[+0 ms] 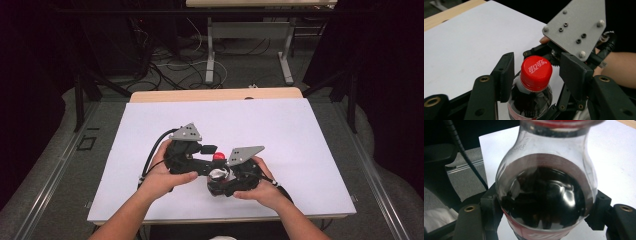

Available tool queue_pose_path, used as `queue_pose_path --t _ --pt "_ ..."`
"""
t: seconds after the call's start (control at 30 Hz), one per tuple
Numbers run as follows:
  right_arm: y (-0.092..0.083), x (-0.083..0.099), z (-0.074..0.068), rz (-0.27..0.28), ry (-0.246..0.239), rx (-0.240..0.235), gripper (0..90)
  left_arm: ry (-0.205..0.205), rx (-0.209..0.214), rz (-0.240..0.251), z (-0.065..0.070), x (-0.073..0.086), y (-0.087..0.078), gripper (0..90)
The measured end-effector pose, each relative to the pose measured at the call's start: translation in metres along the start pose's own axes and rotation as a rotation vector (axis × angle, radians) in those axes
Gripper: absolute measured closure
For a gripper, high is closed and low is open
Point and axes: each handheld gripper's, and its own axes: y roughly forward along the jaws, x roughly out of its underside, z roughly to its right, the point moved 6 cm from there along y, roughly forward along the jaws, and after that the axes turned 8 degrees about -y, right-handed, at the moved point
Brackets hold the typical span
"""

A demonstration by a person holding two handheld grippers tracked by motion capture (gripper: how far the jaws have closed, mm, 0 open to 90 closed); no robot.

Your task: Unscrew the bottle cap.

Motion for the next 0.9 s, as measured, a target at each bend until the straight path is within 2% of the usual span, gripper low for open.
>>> queue_pose_path --t 0.07,0.2,0.27,0.37,0.4,0.43,0.47,0.6,0.7,0.73,0.8,0.83,0.9 --pt "0.0 0.0 -0.001 -0.001 -0.007 -0.007 30.1 0.009 0.029 -0.034 -0.002 0.001 0.0 48.9" --pt "0.001 0.0 -0.005 -0.008 -0.013 -0.025 30.1 0.013 0.059 -0.037 -0.006 0.002 0.002 59.5" --pt "0.001 0.0 -0.005 -0.01 -0.014 -0.031 30.1 0.018 0.051 -0.016 -0.005 0.002 0.002 60.1" --pt "0.002 -0.001 -0.005 -0.002 -0.012 -0.017 30.2 0.03 0.035 -0.011 -0.004 0.003 0.002 60.6" --pt "0.001 -0.001 -0.005 -0.008 -0.012 -0.021 30.1 0.028 0.024 -0.013 -0.003 0.003 0.002 60.8" --pt "0.002 -0.001 -0.004 -0.003 -0.008 -0.012 30.2 0.016 -0.002 0.008 -0.002 0.003 0.003 60.9" --pt "0.002 -0.001 -0.004 -0.001 -0.006 -0.008 30.1 0.017 -0.018 -0.003 -0.001 0.003 0.003 61.0" --pt "0.002 0.0 -0.002 -0.004 0.0 0.01 30.2 -0.002 -0.119 0.022 0.004 0.002 0.006 61.2" --pt "0.001 0.0 -0.001 -0.016 0.006 0.011 30.2 -0.031 -0.185 0.044 0.007 0.002 0.008 61.2" --pt "0.002 0.0 0.0 -0.007 0.014 0.026 30.2 -0.048 -0.202 0.049 0.009 0.002 0.01 61.2" --pt "0.003 0.002 0.0 -0.024 0.017 0.032 30.2 -0.045 -0.246 0.039 0.01 0.003 0.011 61.0" --pt "0.003 0.002 0.0 -0.025 0.018 0.033 30.1 -0.05 -0.253 0.041 0.01 0.003 0.011 60.8" --pt "0.003 0.002 0.0 -0.023 0.018 0.028 30.1 -0.047 -0.242 0.031 0.011 0.002 0.01 59.2"
